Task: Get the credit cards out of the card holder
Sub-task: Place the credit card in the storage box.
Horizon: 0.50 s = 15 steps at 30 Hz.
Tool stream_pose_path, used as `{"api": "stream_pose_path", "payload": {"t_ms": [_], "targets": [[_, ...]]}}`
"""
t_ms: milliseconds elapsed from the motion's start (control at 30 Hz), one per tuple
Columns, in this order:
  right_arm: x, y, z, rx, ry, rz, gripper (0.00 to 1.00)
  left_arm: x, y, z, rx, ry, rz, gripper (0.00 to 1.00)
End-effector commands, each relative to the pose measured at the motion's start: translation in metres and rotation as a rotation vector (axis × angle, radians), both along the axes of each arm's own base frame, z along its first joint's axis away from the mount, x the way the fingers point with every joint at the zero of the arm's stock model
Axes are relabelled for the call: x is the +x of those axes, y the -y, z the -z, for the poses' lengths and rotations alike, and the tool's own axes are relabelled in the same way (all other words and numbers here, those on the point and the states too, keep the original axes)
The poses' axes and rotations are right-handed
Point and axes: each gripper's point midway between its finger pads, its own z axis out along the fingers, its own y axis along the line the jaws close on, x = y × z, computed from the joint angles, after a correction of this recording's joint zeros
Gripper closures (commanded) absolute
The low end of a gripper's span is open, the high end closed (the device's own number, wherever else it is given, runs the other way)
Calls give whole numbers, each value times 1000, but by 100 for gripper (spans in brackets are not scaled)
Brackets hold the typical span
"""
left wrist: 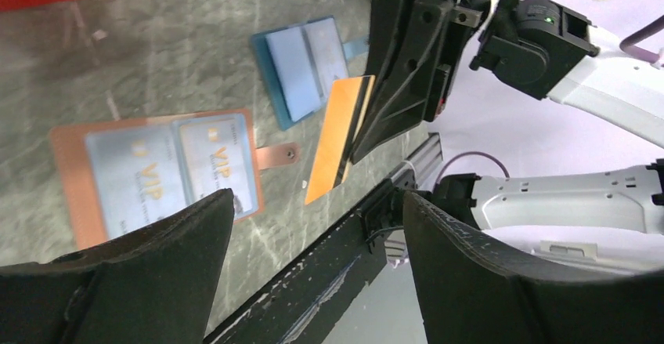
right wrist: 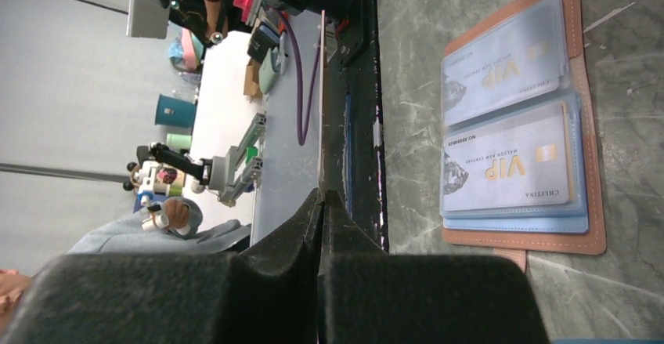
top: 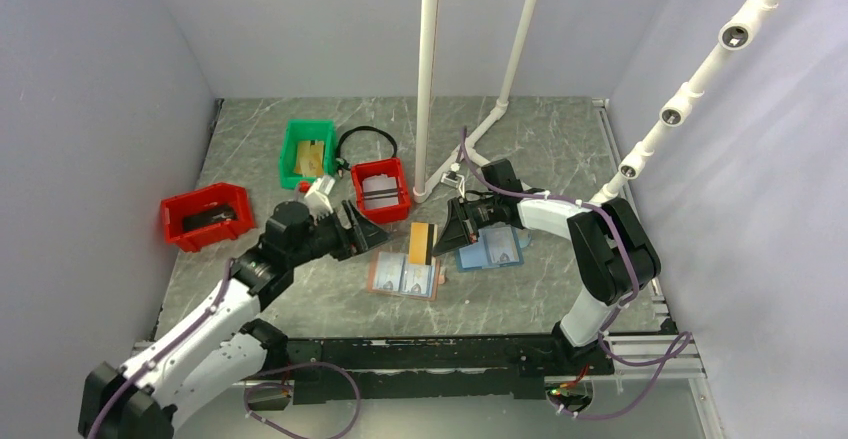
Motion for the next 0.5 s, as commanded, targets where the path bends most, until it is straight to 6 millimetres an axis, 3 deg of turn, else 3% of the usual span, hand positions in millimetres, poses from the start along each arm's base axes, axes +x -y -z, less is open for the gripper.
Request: {"api": "stream_pose_path", "payload": {"t_ms": [0, 467], "targets": [[5, -2, -22, 72, 77, -27, 100, 4, 29, -31, -72, 101, 168, 18], [3, -2, -23, 85, 55, -37, 100, -1, 75, -10, -135, 76, 309, 34]]}}
